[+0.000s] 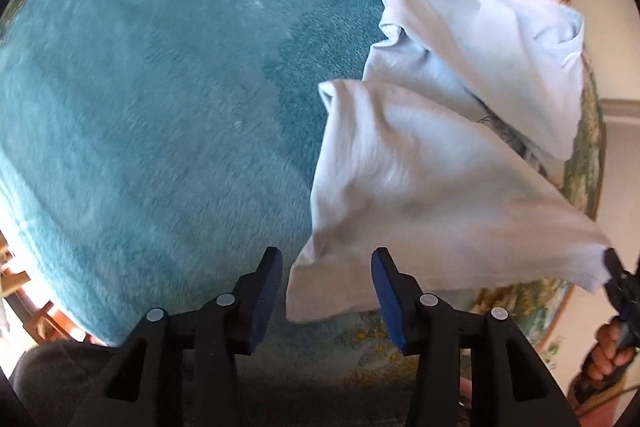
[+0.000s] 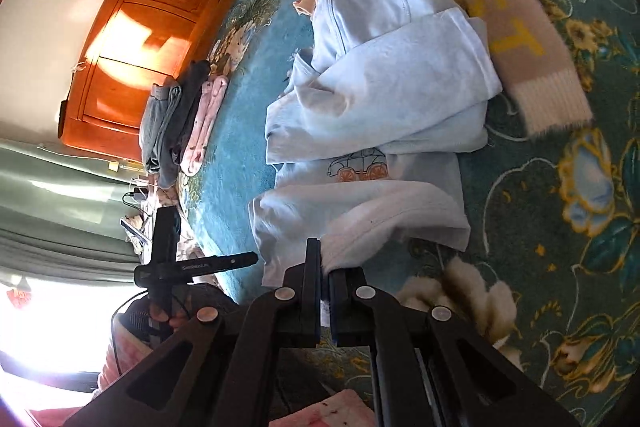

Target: Fold clothes

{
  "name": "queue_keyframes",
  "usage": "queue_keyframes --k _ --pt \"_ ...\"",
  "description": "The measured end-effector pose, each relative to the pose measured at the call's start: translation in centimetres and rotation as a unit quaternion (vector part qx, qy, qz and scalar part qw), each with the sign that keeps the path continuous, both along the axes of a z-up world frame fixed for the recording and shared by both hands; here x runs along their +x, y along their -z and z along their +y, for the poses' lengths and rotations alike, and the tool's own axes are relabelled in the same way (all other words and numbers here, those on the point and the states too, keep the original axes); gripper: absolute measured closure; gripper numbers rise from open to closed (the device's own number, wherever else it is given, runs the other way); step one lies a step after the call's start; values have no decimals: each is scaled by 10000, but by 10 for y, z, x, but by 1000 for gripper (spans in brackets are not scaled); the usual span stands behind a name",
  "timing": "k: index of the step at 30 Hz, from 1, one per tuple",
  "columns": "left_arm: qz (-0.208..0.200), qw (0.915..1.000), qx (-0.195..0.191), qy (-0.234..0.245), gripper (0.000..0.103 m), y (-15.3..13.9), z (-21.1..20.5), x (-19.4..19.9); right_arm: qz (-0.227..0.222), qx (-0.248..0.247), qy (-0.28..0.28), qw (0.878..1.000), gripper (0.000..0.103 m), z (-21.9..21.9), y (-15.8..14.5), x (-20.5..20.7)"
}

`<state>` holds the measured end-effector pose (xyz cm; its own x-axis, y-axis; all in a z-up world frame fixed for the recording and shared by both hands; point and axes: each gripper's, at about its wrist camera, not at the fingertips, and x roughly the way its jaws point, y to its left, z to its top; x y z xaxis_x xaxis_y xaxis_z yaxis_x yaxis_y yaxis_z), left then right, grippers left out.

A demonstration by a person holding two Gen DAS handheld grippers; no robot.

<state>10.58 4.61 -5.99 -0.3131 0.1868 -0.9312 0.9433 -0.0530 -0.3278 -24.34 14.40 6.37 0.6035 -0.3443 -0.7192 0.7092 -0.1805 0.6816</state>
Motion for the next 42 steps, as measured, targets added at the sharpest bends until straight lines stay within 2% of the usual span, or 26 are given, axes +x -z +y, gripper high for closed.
queue_keyframes --k 2,3,5,7,11,15,19,22,28,30,33,36,37,38,39,40,41,42 --pt "-99 9997 101 189 55 8 2 -8 22 -1 34 10000 100 0 -1 -1" --pt "-165 9992 175 306 61 12 5 -12 35 -5 39 10000 100 -1 -2 -2" --pt "-116 9987 213 441 93 11 11 -14 63 -34 6 10000 100 -1 -6 -1" --pt "-31 9982 230 557 99 9 16 -15 91 -86 -50 9999 100 -2 -12 0" --pt "623 9962 -184 580 100 -25 30 0 115 -238 -180 9995 100 1 -28 2" --pt "1216 9890 -751 379 100 -72 51 27 116 -282 -380 9988 100 16 -43 5" --pt "1490 9830 -1072 -9 100 -97 48 33 8 -121 -774 9969 100 47 -51 13" --pt "1643 9804 -1071 -208 101 -101 34 60 -115 -162 -950 9953 100 65 -54 15" --pt "1815 9751 -1137 -573 101 -99 1 44 -294 -365 -470 9978 100 40 -47 -4" --pt "1767 9774 -1031 -530 101 -94 -6 32 -270 -392 -405 9980 100 27 -45 -8" --pt "1454 9864 -587 -500 101 -71 -7 24 -274 -301 -349 9986 100 7 -34 -14" --pt "1005 9941 4 -406 97 -36 -4 7 -289 -160 -413 9986 100 -4 -21 -15" --pt "855 9955 199 -362 90 -25 -3 2 -307 -118 -421 9986 100 -6 -17 -15" --pt "712 9962 379 -329 75 -16 -3 -3 -320 -81 -424 9986 100 -8 -14 -16" --pt "571 9964 556 -302 67 -9 -2 -7 -340 -53 -418 9985 100 -10 -10 -17" --pt "430 9960 732 -275 52 -1 -2 -11 -369 -35 -398 9985 100 -11 -7 -19" --pt "316 9955 867 -233 46 5 -3 -16 -399 -24 -380 9985 100 -12 -4 -20" --pt "224 9952 943 -153 45 8 -4 -22 -431 -16 -361 9984 100 -13 -1 -22"
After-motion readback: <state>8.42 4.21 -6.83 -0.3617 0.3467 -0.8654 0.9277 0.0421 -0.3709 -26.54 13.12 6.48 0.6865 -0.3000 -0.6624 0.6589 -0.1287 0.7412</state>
